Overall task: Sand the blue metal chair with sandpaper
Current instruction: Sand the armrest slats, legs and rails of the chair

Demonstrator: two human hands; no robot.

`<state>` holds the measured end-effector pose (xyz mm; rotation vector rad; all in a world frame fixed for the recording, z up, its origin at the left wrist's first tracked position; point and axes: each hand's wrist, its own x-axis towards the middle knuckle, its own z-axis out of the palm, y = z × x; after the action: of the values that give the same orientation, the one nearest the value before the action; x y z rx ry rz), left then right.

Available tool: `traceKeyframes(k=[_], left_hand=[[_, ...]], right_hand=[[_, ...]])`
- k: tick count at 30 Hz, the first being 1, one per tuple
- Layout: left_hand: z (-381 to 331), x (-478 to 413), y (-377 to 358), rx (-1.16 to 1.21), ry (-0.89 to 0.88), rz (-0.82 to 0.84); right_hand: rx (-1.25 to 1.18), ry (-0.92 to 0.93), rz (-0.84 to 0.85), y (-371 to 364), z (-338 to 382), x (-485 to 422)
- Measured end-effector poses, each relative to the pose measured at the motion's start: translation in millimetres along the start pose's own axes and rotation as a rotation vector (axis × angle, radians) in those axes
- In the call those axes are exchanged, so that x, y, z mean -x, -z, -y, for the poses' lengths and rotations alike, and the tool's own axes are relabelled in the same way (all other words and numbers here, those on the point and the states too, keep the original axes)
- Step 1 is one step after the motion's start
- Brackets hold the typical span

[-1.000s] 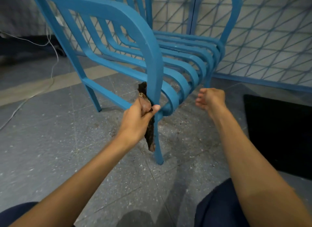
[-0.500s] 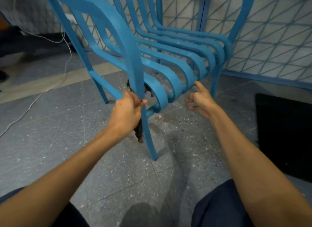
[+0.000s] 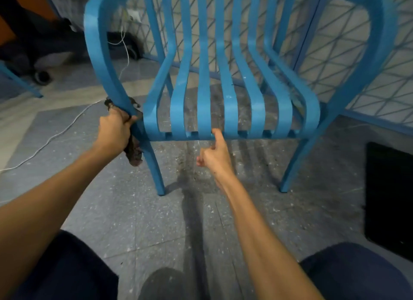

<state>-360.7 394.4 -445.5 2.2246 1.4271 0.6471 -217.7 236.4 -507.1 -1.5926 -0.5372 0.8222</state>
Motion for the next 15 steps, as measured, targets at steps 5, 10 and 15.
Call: traceKeyframes(k=[5, 10, 15], left_hand=[[8, -31, 13, 0.026, 0.034, 0.02], [-1, -25, 22, 0.11, 0.056, -0.085], [-32, 40, 4, 0.251, 0.048, -0.252]], right_hand=[[0.133, 0.034, 0.011, -27, -3, -3], [0.457, 0.153, 0.109, 36, 19, -4], [0.642, -0.157, 0.041, 143, 47, 5]])
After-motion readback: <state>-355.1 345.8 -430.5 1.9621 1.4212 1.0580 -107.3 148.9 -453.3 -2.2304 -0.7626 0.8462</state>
